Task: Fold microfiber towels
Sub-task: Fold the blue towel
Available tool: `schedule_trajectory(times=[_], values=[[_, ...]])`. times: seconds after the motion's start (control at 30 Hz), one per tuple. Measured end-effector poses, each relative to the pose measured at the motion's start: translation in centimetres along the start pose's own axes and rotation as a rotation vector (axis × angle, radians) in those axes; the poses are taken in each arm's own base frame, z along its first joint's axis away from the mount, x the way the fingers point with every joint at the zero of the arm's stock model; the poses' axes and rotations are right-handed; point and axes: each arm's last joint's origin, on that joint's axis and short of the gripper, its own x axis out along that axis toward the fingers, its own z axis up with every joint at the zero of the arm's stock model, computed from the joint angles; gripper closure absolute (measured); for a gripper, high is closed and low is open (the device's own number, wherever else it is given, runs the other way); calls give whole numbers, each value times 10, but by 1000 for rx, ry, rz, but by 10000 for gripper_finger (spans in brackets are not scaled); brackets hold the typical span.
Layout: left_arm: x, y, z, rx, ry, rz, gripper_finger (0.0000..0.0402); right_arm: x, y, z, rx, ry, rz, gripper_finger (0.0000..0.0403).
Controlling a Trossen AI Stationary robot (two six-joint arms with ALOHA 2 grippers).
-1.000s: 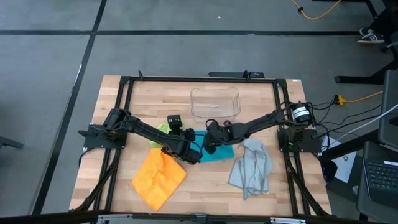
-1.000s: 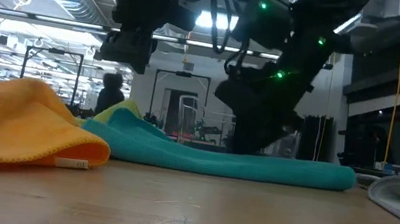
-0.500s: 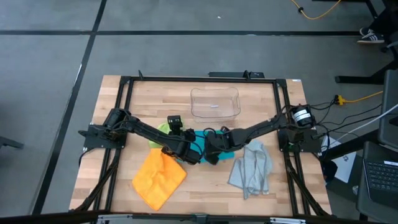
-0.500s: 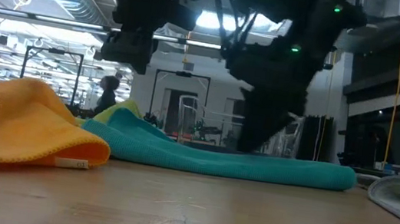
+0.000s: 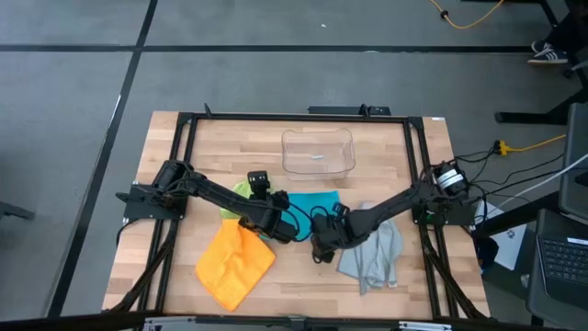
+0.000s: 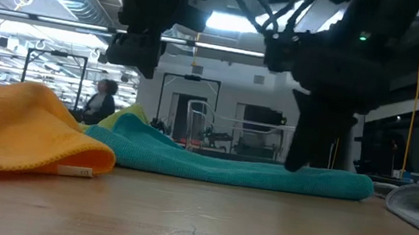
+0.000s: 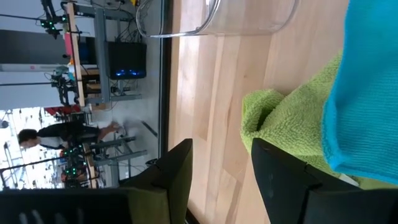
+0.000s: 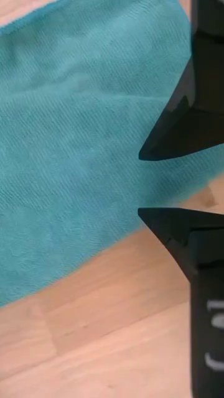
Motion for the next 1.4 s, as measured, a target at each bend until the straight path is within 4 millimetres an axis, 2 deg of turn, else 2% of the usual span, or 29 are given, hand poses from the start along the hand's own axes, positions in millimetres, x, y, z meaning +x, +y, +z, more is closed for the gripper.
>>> schedule_trajectory(times=[0.23,0.53,0.77,0.9,1.13,1.27,1.4], values=[[0,0,0,0,0,0,244,-3,9,-6,-28,-6,31,267],[0,0,0,-4,-2,-1,244,-3,7,-6,-63,-5,13,267],[0,0,1,-10,-2,-1,244,-2,2,-4,-161,23,-13,267],[0,0,0,-11,-3,-2,244,-12,0,2,-177,65,-54,267],[0,0,0,-10,-3,-1,244,-30,-9,5,-208,124,-226,267],[0,0,1,-11,-2,-1,244,-23,-17,-3,-145,157,-268,267],[1,0,1,-11,-2,-2,244,-9,-20,-14,-126,179,-220,267]])
